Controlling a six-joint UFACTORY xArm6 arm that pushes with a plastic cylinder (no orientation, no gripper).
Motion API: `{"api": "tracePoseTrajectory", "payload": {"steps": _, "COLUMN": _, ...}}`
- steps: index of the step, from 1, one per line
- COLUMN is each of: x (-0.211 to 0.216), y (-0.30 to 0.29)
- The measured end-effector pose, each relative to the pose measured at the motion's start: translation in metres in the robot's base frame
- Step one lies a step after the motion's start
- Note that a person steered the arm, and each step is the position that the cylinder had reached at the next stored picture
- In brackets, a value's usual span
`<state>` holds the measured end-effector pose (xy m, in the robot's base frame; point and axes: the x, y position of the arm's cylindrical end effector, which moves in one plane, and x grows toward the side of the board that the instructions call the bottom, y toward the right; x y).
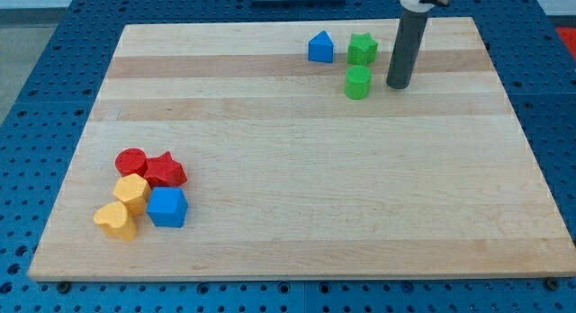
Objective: Move the green circle towards bottom center
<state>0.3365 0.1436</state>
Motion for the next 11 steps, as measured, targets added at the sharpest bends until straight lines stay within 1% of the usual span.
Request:
{"api": "tracePoseTrajectory", "payload": {"steps": 1, "x": -0.01, "y": -0.016}}
{"api": "tracePoseTrajectory", "payload": {"steps": 3, "x": -0.005, "y": -0.056}}
{"api": "tracePoseTrajectory", "payload": {"steps": 8, "x": 0.084, "y": -0.164}}
{"api": "tracePoseTrajectory", "payload": {"steps": 9, "x": 0.095, "y": -0.163}}
{"api": "tracePoseTrajectory", "payload": {"steps": 11, "x": 0.112, "y": -0.127}}
